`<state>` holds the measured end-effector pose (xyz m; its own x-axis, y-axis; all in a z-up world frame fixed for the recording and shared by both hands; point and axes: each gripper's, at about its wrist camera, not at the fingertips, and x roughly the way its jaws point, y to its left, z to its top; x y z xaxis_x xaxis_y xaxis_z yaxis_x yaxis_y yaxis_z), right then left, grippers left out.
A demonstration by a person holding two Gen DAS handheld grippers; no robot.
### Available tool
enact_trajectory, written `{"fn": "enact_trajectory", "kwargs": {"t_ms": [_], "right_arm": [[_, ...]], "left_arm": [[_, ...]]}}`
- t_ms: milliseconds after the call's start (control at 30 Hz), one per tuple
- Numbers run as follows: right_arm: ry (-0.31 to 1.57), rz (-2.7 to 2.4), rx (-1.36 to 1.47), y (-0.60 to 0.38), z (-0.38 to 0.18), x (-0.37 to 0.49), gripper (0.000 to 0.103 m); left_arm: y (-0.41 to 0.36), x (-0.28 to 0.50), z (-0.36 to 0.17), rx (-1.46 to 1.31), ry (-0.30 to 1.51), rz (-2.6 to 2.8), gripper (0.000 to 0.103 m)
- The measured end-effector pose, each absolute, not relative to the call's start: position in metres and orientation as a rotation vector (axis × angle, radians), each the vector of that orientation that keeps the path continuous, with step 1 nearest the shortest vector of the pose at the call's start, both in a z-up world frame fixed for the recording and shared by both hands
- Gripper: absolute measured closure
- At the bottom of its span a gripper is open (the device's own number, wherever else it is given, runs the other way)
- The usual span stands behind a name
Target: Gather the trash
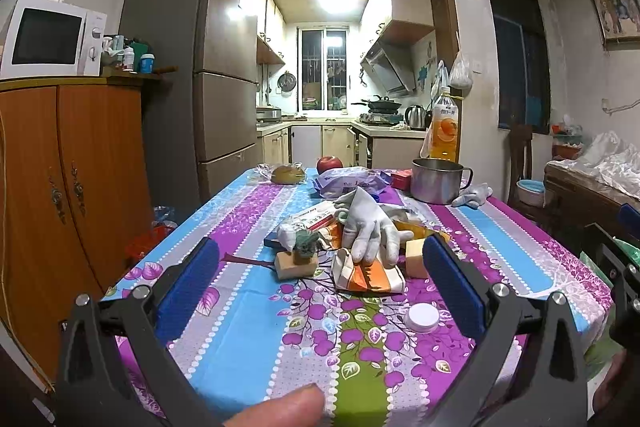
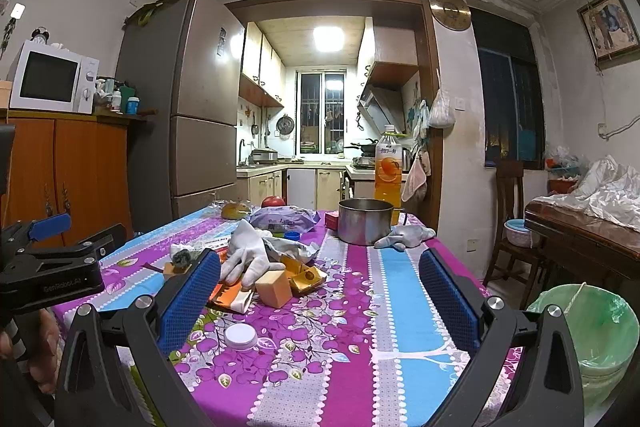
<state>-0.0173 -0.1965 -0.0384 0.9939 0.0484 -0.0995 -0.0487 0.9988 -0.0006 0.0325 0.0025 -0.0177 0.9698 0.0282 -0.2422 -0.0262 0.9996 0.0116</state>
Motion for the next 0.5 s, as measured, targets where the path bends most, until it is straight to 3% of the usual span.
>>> {"fn": "enact_trajectory", "kwargs": {"t_ms": [500], "right_arm": [[0.102,0.054,-0.007,-0.1960,-0.0395,-0.0172,0.004]], "left_arm": [[0.0035,0.0343,-0.0197,0.013,0.257,0.025,0.005]]}}
